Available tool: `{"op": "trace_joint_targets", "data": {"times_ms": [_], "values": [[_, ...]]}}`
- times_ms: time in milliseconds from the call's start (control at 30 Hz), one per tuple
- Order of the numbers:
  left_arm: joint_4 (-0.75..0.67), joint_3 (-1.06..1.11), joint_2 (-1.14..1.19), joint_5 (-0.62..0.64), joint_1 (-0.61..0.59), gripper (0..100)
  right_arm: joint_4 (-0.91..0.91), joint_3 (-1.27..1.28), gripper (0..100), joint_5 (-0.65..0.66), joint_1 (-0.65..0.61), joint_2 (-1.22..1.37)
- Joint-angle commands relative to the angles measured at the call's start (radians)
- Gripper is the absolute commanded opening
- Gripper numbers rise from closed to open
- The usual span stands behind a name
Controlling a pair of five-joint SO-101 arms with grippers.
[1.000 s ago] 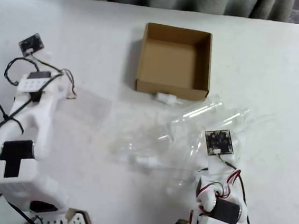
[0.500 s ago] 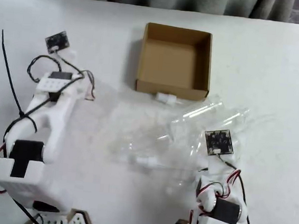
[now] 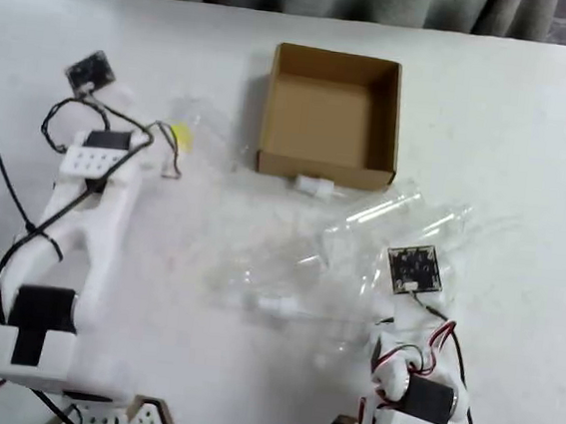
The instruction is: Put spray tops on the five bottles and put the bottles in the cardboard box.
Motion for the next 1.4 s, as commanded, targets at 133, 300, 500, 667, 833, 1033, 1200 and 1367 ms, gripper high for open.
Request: {"op": "trace_joint_targets", "data": {"times_ms": [133, 300, 500, 667, 833, 1033, 1200, 1367], "values": [[-0.068, -0.141, -0.053, 0.123, 0.027, 28, -0.013, 0.008, 2.7, 0.012, 0.010, -0.013], [-0.044, -0.287, 0.091, 0.170, 0.044, 28, -0.013, 0.008, 2.7, 0.012, 0.010, -0.013], [0.143, -0.559, 0.323, 0.189, 0.045, 28, -0.013, 0.008, 2.7, 0.012, 0.010, -0.013], [0.212, -0.733, 0.478, 0.227, 0.038, 28, -0.013, 0.008, 2.7, 0.012, 0.010, -0.013], [0.325, -0.852, 0.552, 0.232, 0.067, 39, -0.013, 0.008, 2.7, 0.012, 0.010, -0.013], [0.376, -0.896, 0.564, 0.236, 0.071, 41, -0.013, 0.008, 2.7, 0.012, 0.010, -0.013], [0.331, -0.888, 0.627, 0.235, 0.076, 41, -0.013, 0.008, 2.7, 0.012, 0.010, -0.013], [0.281, -0.890, 0.673, 0.233, 0.091, 41, -0.013, 0.008, 2.7, 0.012, 0.010, -0.013]]}}
